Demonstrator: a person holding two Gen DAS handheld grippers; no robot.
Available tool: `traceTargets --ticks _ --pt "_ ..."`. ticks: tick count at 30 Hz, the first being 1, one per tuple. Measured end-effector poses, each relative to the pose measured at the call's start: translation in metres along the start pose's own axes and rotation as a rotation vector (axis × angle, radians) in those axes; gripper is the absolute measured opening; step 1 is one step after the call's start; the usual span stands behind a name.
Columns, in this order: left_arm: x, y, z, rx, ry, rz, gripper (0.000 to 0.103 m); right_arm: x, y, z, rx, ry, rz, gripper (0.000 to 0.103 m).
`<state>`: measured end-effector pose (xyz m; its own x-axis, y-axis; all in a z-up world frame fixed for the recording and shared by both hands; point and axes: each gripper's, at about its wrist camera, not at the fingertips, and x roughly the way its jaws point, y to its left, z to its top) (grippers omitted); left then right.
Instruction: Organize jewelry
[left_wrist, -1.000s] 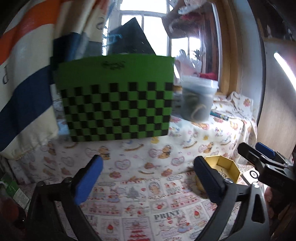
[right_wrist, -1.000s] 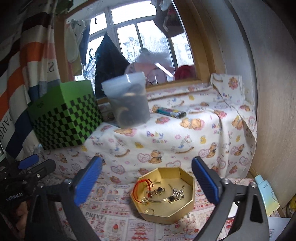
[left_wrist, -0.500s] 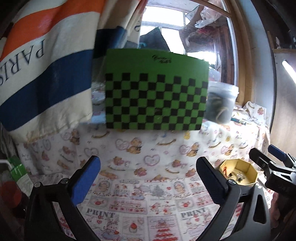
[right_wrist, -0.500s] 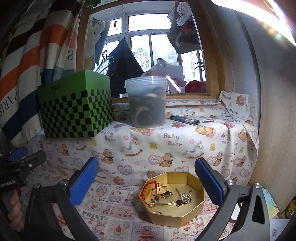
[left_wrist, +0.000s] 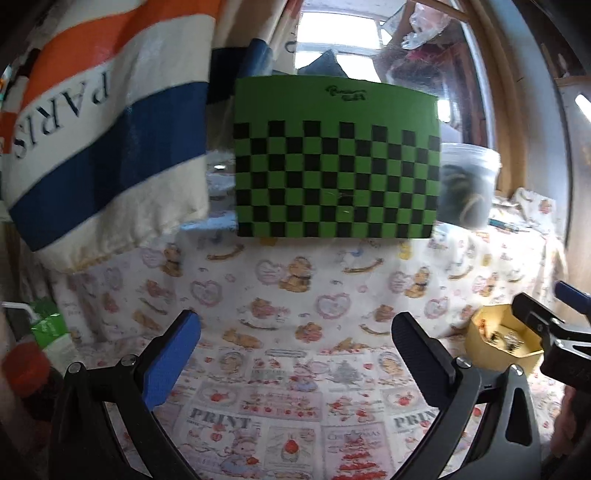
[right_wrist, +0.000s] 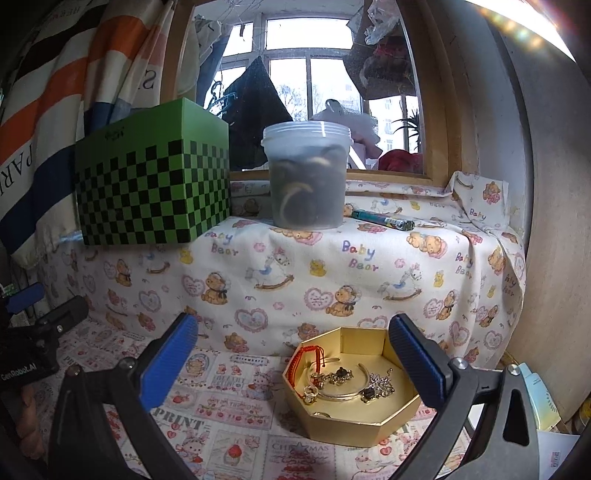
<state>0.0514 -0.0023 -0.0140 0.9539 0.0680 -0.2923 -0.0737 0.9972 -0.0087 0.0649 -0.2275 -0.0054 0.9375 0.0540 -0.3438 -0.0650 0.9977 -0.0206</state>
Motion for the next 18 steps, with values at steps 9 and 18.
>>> traceTargets --ticks 9,18 --pt "-0.002 -0.002 0.0 0.005 -0.011 -0.024 0.103 -0.002 0.0 0.0 0.002 -0.003 -0.028 0.103" --pt "-0.008 -0.005 0.002 0.012 -0.02 -0.07 0.103 -0.005 0.0 0.0 0.001 -0.015 -0.027 0.103"
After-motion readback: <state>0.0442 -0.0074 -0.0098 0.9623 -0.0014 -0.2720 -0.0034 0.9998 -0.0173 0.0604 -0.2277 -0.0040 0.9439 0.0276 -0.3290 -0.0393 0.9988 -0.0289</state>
